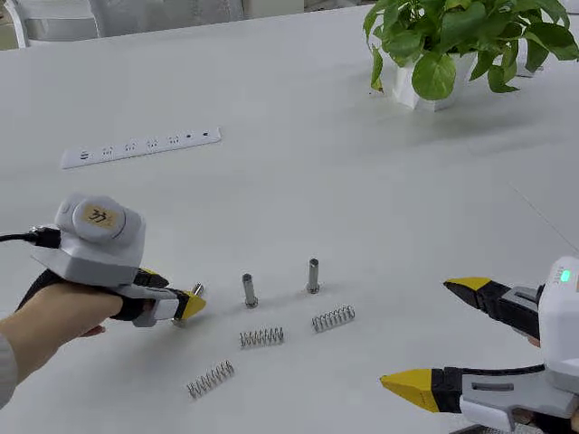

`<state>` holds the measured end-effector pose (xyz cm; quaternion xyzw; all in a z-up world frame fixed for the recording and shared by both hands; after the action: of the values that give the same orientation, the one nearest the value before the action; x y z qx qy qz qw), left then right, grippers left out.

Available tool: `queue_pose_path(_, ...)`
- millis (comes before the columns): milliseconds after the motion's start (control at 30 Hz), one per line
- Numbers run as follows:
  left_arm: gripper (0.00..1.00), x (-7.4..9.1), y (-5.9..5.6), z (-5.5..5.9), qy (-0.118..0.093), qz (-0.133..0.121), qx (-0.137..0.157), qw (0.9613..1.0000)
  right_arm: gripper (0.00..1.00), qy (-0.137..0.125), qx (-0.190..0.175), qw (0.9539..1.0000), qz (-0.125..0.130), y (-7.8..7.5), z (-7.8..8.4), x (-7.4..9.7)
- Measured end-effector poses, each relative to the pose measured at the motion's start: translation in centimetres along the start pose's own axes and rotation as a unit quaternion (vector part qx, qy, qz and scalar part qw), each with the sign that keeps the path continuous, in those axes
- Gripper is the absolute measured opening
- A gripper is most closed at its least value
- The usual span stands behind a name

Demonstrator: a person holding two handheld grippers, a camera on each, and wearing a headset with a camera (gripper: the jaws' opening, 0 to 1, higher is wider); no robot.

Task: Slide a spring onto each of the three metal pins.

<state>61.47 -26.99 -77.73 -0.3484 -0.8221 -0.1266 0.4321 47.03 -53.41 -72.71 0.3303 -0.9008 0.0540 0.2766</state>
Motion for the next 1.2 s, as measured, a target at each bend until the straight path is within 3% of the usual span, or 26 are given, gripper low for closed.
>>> queue_pose_path(433,0.29,-1.4,-0.3,0.1,0.031,-0.018,-0.021,0.9992,0.81,-0.003,-0.001,1.0000,0.000,-0.1,-0.1,-0.1)
queue_pose_path(700,0.23,-1.8,-0.2,-0.5,0.046,-0.040,-0.052,0.9967,0.79,-0.001,-0.002,1.0000,-0.006,0.1,0.0,-0.2)
queue_pose_path(767,0.21,-2.1,-0.5,-0.7,0.050,-0.039,-0.048,0.9969,0.79,0.000,-0.002,1.0000,-0.007,0.1,0.0,-0.2)
queue_pose_path(933,0.19,-2.1,-0.7,-1.0,0.074,-0.055,-0.077,0.9928,0.79,0.001,0.000,1.0000,-0.009,0.2,0.1,-0.1)
queue_pose_path(1100,0.18,-2.2,-0.6,-1.2,0.095,-0.067,-0.089,0.9893,0.78,-0.001,0.000,1.0000,-0.008,0.2,0.0,-0.1)
queue_pose_path(1200,0.15,-2.2,-0.8,-1.1,0.109,-0.069,-0.080,0.9884,0.78,-0.003,-0.001,1.0000,-0.007,0.2,0.0,-0.1)
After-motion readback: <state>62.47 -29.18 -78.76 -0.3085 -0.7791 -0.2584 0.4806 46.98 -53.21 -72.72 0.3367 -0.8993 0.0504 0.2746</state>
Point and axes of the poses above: the centre of the closed fingertips' face, and the gripper's own axes: x roughly backward along the fingers, y roughly to its left, z roughly out of its underside, the point moved 4 cm from there along x, roughly backward along the fingers, and after that the axes turned 1 degree about -x, right-handed, at the moved point
